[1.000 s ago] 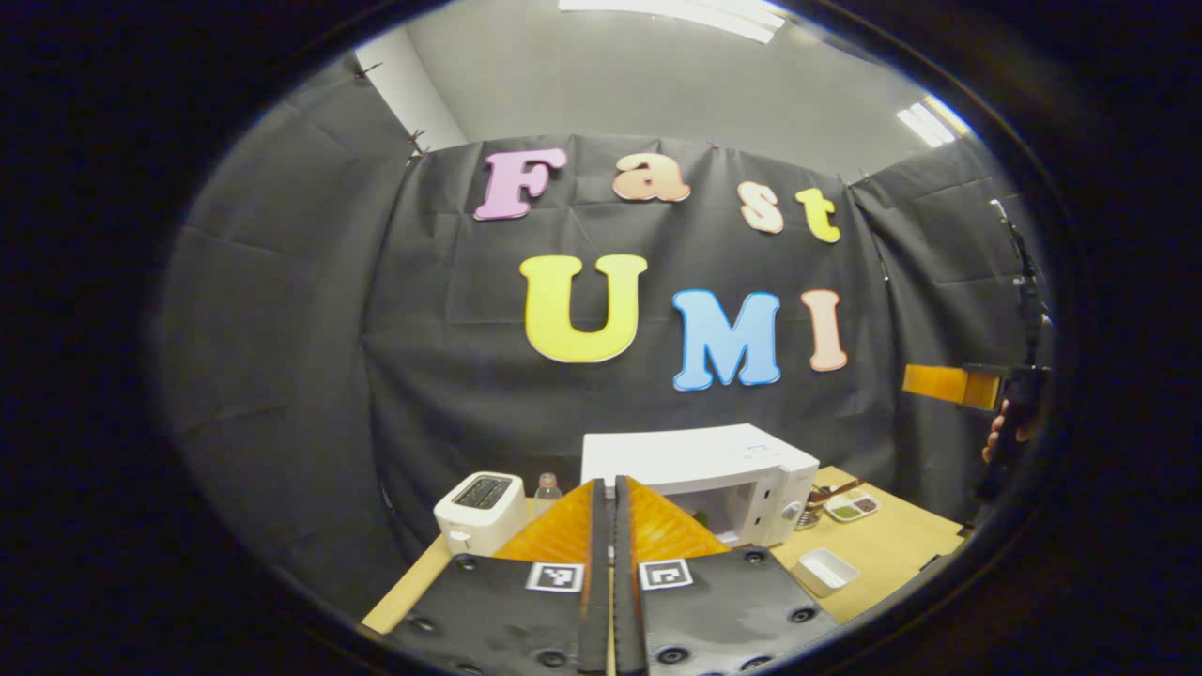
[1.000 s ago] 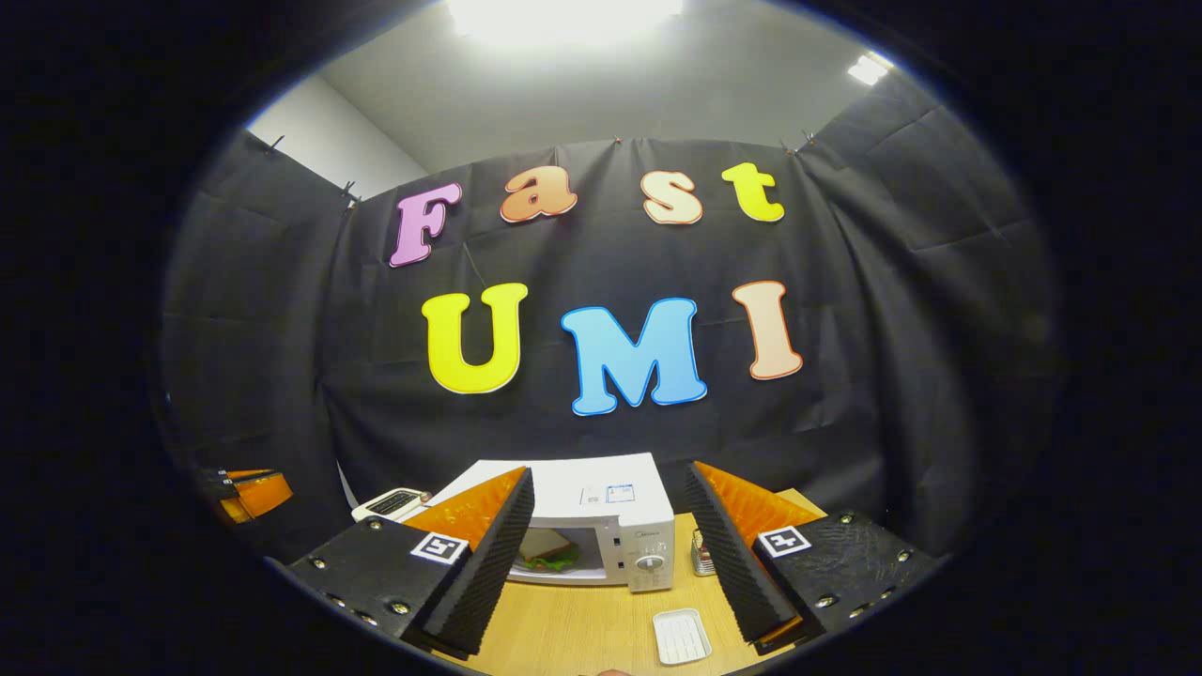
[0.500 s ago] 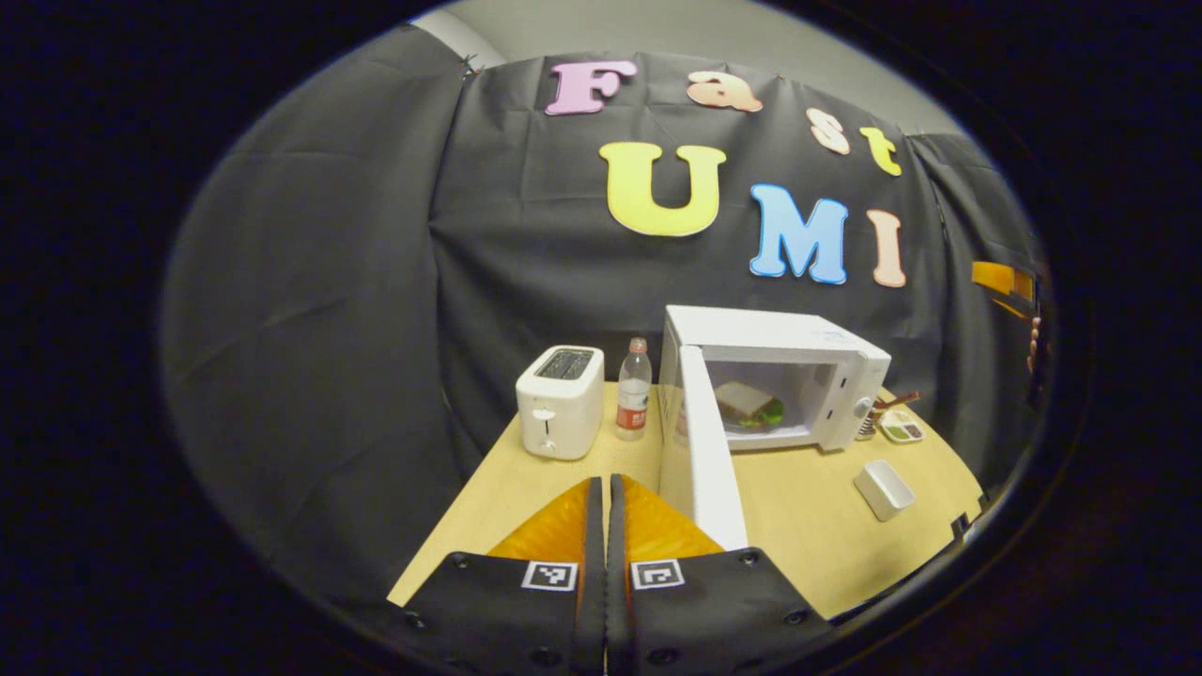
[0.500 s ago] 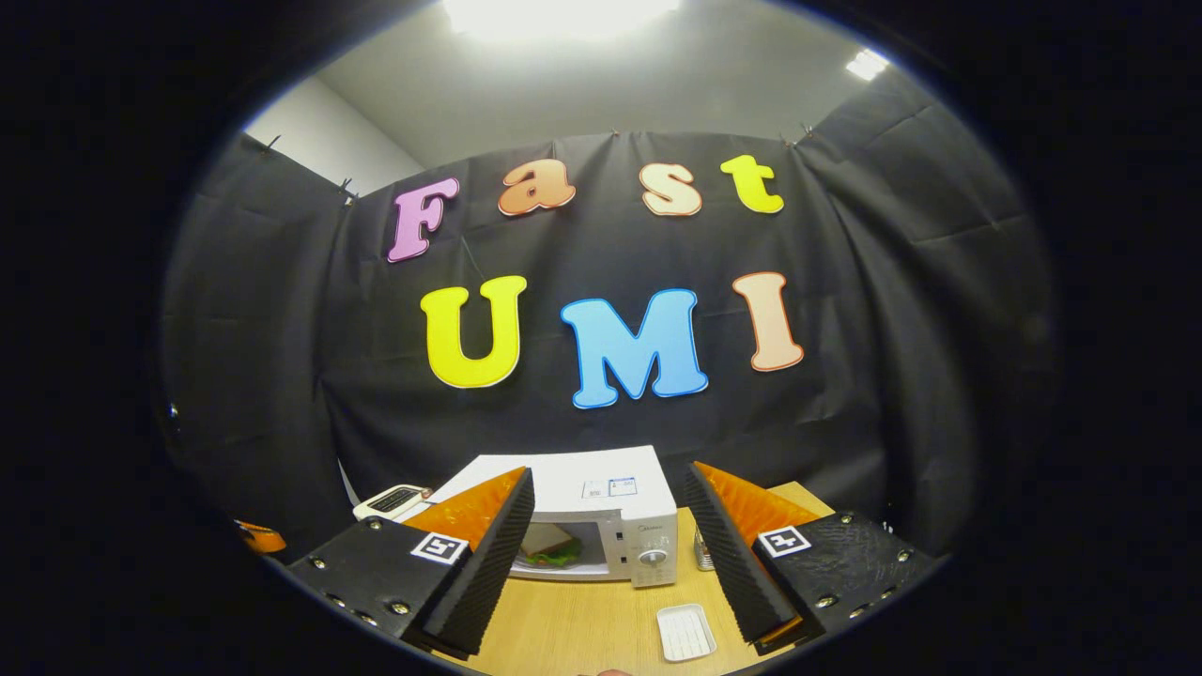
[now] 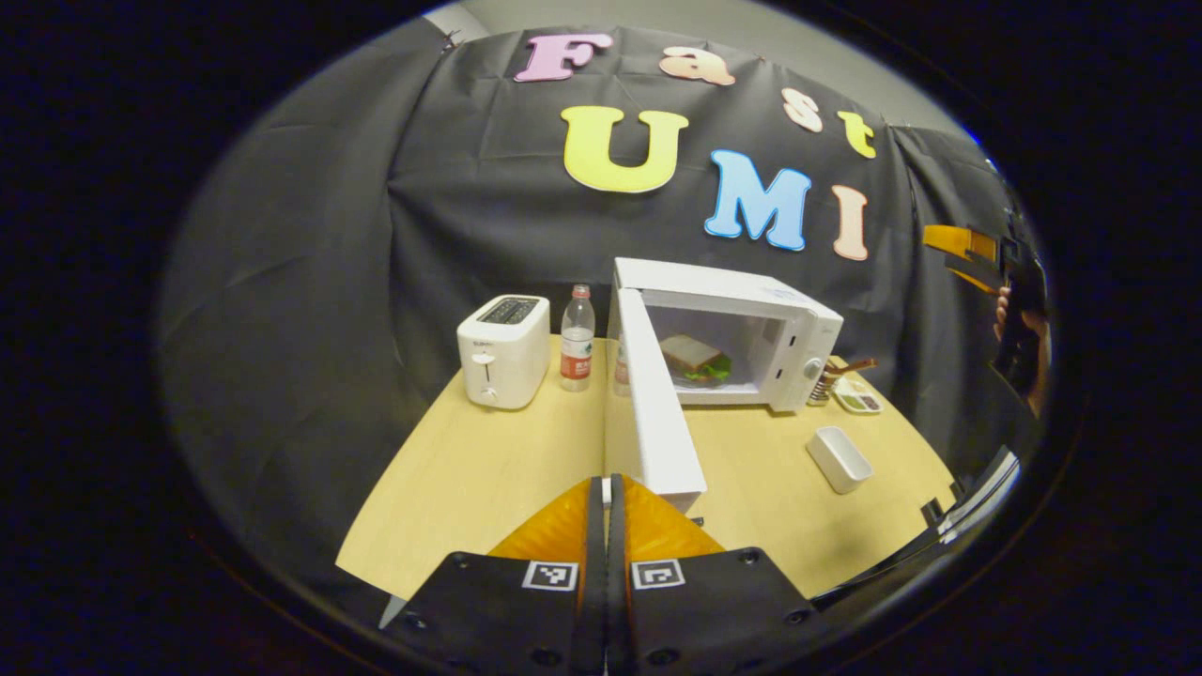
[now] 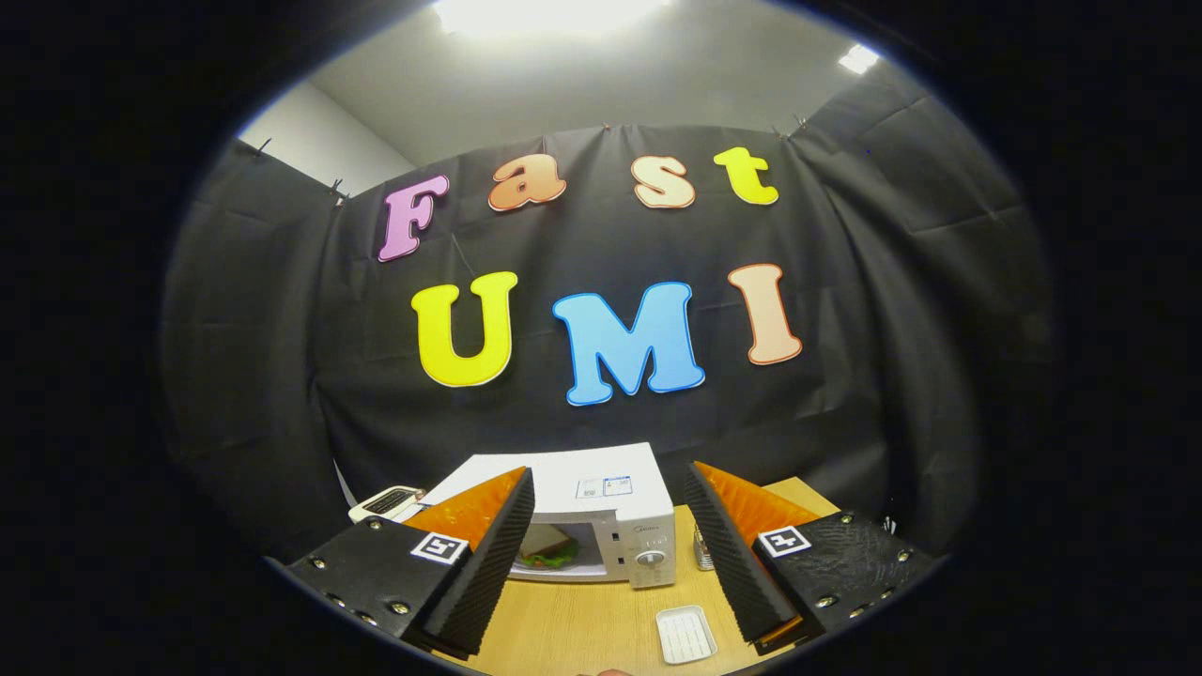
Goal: Open the microwave oven with the left hand, put the food in, and close the microwave oven.
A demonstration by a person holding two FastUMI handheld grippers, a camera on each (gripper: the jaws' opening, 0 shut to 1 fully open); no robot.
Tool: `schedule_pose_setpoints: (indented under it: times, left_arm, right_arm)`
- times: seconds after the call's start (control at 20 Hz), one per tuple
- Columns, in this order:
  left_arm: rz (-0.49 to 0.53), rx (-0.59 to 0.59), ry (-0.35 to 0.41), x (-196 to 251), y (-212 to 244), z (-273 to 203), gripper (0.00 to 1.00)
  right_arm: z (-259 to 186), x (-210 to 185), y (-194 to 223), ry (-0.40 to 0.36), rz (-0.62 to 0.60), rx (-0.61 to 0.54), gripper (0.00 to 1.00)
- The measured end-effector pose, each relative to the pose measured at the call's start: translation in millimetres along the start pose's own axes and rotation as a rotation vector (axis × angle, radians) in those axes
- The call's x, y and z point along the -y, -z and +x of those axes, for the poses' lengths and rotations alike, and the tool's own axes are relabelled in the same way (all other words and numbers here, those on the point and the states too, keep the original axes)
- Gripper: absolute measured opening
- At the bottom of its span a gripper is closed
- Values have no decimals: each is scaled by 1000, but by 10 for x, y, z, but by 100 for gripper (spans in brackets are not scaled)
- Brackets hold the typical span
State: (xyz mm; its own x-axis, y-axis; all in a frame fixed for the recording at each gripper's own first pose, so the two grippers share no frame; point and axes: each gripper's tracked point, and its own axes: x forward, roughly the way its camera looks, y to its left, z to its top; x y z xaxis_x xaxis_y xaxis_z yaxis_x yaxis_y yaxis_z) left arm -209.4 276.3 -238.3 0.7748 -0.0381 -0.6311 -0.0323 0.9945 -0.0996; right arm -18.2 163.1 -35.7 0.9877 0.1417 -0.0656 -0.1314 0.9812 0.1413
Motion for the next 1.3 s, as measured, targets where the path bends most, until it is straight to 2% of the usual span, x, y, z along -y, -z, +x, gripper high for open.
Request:
schedule_pose_setpoints:
  times: [0.15, 0.2, 0.25, 0.3, 0.5, 1.0, 1.2, 1.3]
  left_arm:
    - [-23, -5, 80, 348, -7, 70, 7]
    - [-20, -6, 103, 462, -16, 94, 10]
    - [-12, -10, 123, 569, -15, 143, 7]
    - [-3, -17, 137, 671, -12, 186, 5]
    - [10, -28, 189, 1063, -44, 350, 9]
    - [-19, -36, 256, 1794, -239, 874, 7]
    - [-1, -46, 288, 2045, -285, 1030, 9]
    - [7, -44, 299, 2155, -327, 1135, 7]
  right_arm:
    - [7, 108, 0, 8, -7, 3, 96]
    - [7, 160, -5, 14, -11, 2, 96]
    - [7, 213, -6, 20, -14, 3, 96]
    - [15, 274, -7, 28, -19, 2, 96]
    - [50, 446, -27, 41, -23, 5, 96]
    - [243, 837, -34, 54, -16, -9, 96]
    - [281, 889, -10, 16, -16, -23, 96]
    - [286, 916, -10, 7, -16, -28, 96]
